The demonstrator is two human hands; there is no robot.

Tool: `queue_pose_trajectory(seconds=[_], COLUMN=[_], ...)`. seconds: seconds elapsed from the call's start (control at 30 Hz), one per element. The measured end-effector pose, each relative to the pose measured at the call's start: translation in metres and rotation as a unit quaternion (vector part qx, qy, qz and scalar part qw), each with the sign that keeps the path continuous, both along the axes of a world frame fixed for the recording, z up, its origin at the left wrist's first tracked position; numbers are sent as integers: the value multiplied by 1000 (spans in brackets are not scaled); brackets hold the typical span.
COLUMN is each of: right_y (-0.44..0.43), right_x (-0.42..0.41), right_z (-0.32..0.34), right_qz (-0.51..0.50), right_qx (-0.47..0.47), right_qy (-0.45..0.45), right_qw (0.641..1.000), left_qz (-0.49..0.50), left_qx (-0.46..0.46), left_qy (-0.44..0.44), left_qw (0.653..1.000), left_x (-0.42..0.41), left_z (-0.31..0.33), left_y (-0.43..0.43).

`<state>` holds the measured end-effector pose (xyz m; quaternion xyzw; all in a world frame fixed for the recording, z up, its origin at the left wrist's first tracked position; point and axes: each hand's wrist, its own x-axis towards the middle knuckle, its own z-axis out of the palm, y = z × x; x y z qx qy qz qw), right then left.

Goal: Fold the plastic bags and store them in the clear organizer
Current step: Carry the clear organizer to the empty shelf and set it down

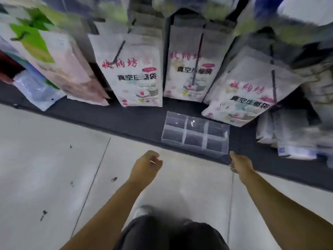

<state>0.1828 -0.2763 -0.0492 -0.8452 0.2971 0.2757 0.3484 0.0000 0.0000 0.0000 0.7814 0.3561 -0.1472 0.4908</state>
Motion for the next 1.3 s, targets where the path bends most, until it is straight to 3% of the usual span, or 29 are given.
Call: queue_pose_trajectory(seconds=[0.17, 0.33, 0.47, 0.57, 0.77, 1.1, 1.3], right_y=[-1, -15, -16, -16, -13, -78, -147], right_x=[41, 61, 56, 32, -26, -133, -226], right_z=[-79, -132, -140, -123, 6, 293, 418], right_qz=[13, 8, -44, -115, -183, -211, -281], right_qx=[-1, -42, 28, 135, 234, 222, 262], right_qy=[-23, -9, 51, 67, 78, 95, 73], right_qw=[1000, 999, 997, 982, 951, 947, 921], left_qz=[-14, -40, -49, -54, -83, -146, -250], left_qx=[5, 12, 24, 26, 34, 28, 14], left_qy=[12, 17, 24, 28, 34, 41, 21], left_qw=[1000, 999, 998, 998, 995, 988, 968], left_x=[22, 35, 32, 23, -3, -50, -38], left_z=[-78, -105, -93, -65, 42, 284, 382], left_y=[-7, -11, -10, -10, -10, -40, -91])
